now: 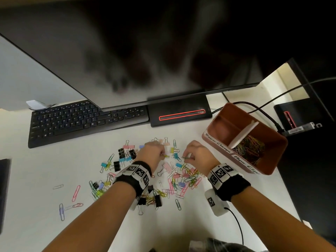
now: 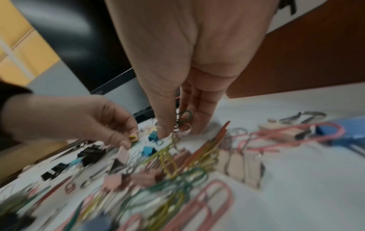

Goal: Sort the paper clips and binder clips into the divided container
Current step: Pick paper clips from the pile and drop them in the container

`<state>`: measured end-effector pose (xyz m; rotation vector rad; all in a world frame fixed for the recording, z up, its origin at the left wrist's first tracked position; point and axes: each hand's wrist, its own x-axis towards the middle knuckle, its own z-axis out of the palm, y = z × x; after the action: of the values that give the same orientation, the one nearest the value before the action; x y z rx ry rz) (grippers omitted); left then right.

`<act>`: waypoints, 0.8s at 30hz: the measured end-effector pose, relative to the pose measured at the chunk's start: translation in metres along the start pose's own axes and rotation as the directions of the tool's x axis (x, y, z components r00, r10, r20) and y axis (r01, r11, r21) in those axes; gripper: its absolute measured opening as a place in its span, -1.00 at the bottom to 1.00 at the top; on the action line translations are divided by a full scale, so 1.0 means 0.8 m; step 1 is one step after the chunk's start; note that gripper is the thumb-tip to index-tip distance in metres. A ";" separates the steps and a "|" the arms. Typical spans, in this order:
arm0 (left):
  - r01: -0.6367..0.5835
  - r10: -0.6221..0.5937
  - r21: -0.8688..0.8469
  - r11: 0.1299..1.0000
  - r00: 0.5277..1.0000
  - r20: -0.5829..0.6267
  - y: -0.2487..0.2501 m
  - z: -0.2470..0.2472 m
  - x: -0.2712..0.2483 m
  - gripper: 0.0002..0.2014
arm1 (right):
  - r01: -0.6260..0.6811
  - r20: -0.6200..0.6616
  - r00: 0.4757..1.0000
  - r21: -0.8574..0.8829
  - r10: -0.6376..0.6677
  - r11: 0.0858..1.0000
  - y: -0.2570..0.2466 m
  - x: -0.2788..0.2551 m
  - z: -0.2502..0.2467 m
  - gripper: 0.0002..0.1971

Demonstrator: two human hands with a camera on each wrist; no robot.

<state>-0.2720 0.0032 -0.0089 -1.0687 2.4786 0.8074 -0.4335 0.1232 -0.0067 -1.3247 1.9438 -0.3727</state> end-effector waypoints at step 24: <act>-0.056 0.083 0.257 0.965 0.992 -0.098 -0.011 0.012 -0.019 -0.83 | -0.015 0.062 0.998 -0.107 0.022 0.994 -0.021 -0.025 -0.017 -0.76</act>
<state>-0.2545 0.0130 -0.0122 -0.9611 2.6341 0.4430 -0.4281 0.1313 0.0210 -1.3689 1.9453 -0.2181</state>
